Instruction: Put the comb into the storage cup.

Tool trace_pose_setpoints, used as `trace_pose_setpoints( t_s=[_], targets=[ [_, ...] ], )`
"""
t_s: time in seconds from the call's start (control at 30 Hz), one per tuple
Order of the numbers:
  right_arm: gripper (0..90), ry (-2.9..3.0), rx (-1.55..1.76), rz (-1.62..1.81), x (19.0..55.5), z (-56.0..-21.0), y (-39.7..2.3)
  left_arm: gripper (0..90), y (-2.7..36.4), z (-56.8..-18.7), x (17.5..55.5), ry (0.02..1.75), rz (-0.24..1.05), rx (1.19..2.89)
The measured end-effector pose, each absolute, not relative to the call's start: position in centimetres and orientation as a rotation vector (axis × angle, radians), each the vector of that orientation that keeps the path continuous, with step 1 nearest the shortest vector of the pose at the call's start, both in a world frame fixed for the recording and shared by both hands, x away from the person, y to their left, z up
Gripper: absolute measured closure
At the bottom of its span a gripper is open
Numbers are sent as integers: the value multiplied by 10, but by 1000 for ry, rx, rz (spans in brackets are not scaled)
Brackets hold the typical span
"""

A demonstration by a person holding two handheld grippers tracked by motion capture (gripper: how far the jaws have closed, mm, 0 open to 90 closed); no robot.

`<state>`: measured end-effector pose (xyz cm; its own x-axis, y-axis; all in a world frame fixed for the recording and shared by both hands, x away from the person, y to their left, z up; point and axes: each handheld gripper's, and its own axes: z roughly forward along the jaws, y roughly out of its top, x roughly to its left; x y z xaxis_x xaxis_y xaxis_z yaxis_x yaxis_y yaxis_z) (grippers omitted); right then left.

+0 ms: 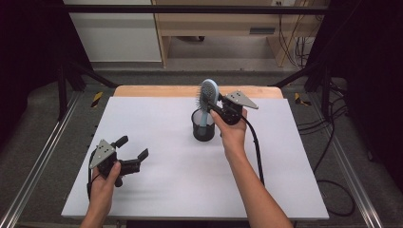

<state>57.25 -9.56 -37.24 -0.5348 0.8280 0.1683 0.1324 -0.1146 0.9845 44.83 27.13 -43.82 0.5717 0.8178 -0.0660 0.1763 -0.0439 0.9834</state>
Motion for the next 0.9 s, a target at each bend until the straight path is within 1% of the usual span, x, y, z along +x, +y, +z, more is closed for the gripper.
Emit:
trace_pose_setpoints(
  t_s=[0.9],
  targets=[
    [535, 1625, 1120, 1699, 578, -388, -94, 32, 271, -438, 448, 864, 638, 1563]
  ],
)
